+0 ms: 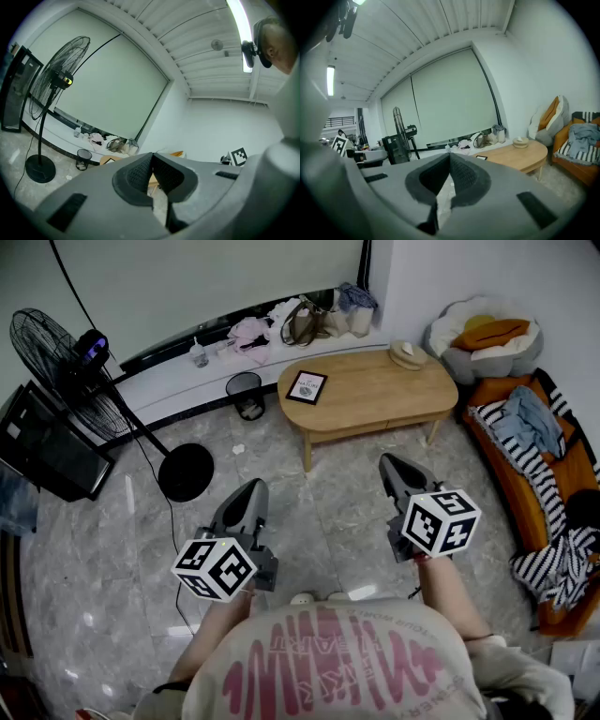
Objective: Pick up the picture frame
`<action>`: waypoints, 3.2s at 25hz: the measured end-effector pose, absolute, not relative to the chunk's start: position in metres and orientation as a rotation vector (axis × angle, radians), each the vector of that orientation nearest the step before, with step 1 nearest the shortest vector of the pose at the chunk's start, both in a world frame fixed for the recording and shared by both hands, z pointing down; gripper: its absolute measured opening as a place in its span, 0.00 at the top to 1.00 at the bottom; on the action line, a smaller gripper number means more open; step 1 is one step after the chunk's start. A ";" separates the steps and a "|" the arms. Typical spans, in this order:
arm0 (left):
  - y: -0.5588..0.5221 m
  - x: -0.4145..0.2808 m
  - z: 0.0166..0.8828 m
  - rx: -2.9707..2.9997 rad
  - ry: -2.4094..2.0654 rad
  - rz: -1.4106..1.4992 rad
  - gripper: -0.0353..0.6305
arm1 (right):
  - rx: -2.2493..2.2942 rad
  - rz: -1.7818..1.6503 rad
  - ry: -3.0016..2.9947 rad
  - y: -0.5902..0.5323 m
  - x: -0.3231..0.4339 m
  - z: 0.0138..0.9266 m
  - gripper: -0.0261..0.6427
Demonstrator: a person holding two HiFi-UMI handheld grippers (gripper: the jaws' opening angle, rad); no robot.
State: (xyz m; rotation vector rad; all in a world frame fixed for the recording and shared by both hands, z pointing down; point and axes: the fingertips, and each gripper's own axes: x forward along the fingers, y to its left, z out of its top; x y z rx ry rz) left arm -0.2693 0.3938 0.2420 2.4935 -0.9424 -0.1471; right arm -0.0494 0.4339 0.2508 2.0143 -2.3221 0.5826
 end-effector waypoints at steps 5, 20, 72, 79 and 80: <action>0.388 -0.275 0.242 2.495 -0.942 -0.154 0.94 | 2.014 0.572 -2.316 0.430 -0.056 0.252 0.95; 0.340 -0.317 0.246 2.545 -0.893 -0.158 0.94 | 2.173 0.681 -2.289 0.393 -0.081 0.270 0.95; -0.089 -0.104 0.399 2.212 -1.047 0.187 0.94 | 1.864 1.280 -2.093 -0.053 0.147 0.469 0.95; -0.176 -0.099 0.435 2.202 -0.984 0.307 0.94 | 1.883 1.350 -1.992 -0.130 0.144 0.506 0.95; -0.185 -0.099 0.441 2.210 -0.976 0.334 0.94 | 1.891 1.366 -1.968 -0.139 0.146 0.514 0.95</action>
